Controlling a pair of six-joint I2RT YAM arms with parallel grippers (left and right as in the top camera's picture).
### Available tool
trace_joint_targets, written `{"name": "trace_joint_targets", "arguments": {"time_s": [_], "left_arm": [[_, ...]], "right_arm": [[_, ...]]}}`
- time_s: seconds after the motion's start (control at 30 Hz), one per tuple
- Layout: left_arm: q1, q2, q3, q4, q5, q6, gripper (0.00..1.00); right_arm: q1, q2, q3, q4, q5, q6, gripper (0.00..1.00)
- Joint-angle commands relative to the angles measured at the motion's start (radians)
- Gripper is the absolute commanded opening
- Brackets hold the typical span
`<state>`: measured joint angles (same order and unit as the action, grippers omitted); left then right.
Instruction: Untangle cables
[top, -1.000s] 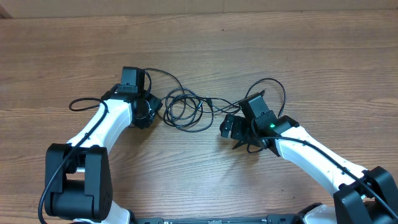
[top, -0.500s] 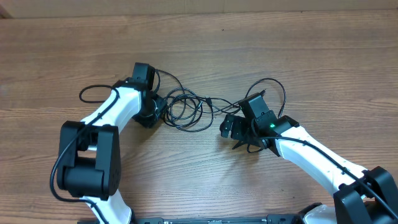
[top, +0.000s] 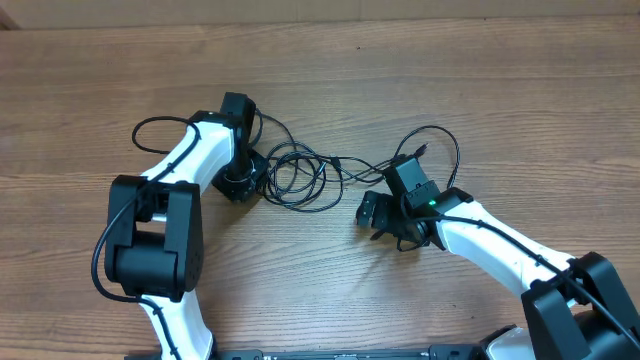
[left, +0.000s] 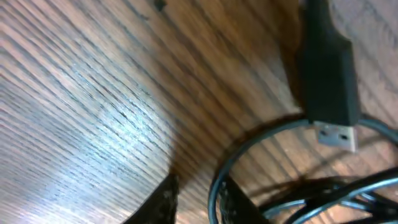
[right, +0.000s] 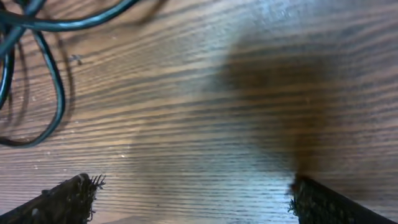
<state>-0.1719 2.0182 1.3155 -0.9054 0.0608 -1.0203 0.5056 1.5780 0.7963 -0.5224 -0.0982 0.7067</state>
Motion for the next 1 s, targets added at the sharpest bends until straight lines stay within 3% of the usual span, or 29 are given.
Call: {"name": "trace_joint_targets", "arguments": {"time_s": [0.0, 0.13, 0.27, 0.5, 0.7, 0.97], "left_arm": [[-0.027, 0.128, -0.072, -0.021, -0.050, 0.026, 0.07], [-0.026, 0.125, -0.063, -0.032, -0.038, 0.034, 0.04], [-0.004, 0.079, 0.074, -0.197, -0.029, 0.135, 0.04], [-0.012, -0.175, 0.282, -0.409, -0.031, 0.256, 0.04], [-0.012, -0.447, 0.290, -0.403, 0.010, 0.268, 0.04], [-0.012, -0.626, 0.290, -0.380, 0.083, 0.341, 0.04]], "right_arm": [[0.005, 0.003, -0.006, 0.009, 0.000, 0.012, 1.00], [0.005, 0.003, -0.006, 0.008, -0.045, 0.011, 1.00], [0.005, 0.003, -0.006, 0.008, -0.148, -0.021, 1.00], [0.005, 0.002, -0.006, 0.078, -0.505, -0.197, 1.00], [0.005, 0.002, -0.006, 0.240, -0.893, -0.225, 1.00], [0.005, -0.013, -0.001, 0.396, -0.924, -0.179, 1.00]]}}
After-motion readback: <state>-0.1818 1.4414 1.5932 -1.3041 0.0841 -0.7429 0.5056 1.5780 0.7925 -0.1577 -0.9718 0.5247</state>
